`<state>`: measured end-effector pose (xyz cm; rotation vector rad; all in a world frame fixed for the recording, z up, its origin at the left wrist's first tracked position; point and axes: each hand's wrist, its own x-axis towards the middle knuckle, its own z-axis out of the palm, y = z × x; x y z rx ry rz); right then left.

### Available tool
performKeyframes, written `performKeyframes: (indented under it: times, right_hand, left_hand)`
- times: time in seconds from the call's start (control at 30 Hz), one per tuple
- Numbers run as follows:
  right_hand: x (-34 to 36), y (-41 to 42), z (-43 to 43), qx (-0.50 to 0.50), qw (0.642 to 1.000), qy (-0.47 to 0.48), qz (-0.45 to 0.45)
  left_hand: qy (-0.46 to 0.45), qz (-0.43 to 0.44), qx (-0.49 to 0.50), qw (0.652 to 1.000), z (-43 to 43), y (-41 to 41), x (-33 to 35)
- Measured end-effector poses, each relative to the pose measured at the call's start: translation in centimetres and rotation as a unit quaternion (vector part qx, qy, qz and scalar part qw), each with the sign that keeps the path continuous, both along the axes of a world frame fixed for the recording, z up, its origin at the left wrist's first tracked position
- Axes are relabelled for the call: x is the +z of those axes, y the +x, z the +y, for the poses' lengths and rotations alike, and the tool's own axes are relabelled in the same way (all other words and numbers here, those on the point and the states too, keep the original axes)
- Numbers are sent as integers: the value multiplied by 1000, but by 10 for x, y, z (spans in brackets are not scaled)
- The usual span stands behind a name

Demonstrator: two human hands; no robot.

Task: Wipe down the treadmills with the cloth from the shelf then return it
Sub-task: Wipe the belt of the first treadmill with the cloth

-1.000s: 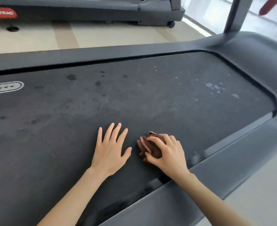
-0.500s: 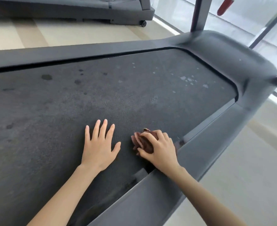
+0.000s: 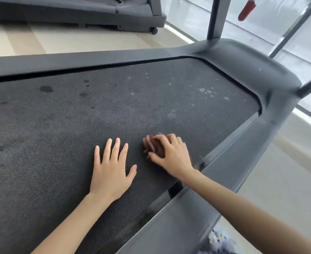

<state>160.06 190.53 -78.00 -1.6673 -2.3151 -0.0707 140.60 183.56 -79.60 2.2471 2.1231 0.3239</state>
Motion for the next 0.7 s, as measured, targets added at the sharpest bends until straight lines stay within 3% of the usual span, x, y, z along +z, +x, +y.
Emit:
performKeyframes:
  times: [0.07, 0.2, 0.33, 0.43, 0.5, 0.6, 0.7]
  right_hand:
    - [5, 15, 22, 35, 999, 16, 0]
    - [11, 51, 114, -207, 977, -24, 48]
    - [5, 34, 145, -300, 953, -7, 48]
    - [9, 3, 121, -219, 975, 5, 47]
    - [5, -28, 96, -91, 995, 19, 44]
    - [-2, -64, 58, 97, 994, 36, 45]
    - [2, -41, 77, 94, 994, 25, 49]
  left_hand:
    - [3, -1, -7, 1000, -1, -2, 0]
    - [-11, 2, 2, 1000, -2, -3, 2]
    - [-22, -2, 15, 1000, -2, 1, 5]
    - [-31, -1, 17, 999, -1, 2, 8]
    - [-32, -3, 15, 999, -1, 3, 8]
    - [-36, -3, 11, 999, -2, 1, 7]
    - [-36, 7, 1, 999, -4, -2, 6]
